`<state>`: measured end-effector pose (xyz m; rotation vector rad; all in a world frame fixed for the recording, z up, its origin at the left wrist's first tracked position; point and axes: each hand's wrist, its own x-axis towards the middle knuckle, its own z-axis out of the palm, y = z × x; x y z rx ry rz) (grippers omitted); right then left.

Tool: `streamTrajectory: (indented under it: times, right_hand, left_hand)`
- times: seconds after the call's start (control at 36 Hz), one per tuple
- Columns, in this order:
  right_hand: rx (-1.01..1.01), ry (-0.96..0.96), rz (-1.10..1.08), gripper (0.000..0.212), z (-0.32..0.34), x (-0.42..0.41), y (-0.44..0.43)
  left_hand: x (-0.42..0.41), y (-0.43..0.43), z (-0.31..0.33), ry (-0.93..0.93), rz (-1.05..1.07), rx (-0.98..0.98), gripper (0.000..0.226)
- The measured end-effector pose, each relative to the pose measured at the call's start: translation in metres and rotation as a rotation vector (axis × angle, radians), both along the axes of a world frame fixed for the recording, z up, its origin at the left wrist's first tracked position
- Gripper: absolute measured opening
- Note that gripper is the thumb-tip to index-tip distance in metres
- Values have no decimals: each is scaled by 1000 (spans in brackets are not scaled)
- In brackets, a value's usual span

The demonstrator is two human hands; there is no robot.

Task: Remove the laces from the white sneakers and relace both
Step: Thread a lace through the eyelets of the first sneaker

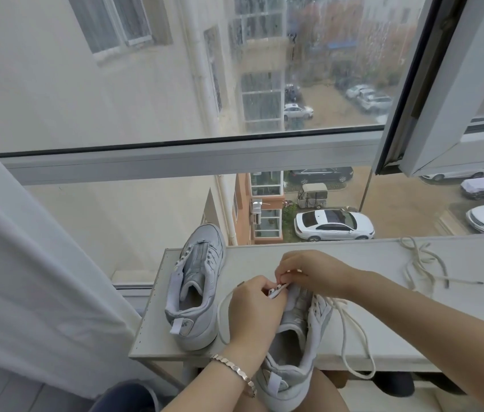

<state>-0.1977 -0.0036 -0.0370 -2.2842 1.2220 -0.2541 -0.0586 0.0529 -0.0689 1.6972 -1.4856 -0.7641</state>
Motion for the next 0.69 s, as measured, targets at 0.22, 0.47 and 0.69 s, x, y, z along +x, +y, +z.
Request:
streamTrajectory:
  times: [0.22, 0.47, 0.69]
  right_hand:
    - [43, -320, -171, 18, 19, 31, 11]
    - [106, -1123, -302, 23, 108, 14, 17]
    - [304, -20, -456, 26, 42, -33, 20]
  left_hand:
    - [-3, 1, 4, -158, -61, -18, 30]
    - [-3, 3, 2, -144, -69, -45, 23]
    - [-10, 1, -3, 64, 76, 8, 22]
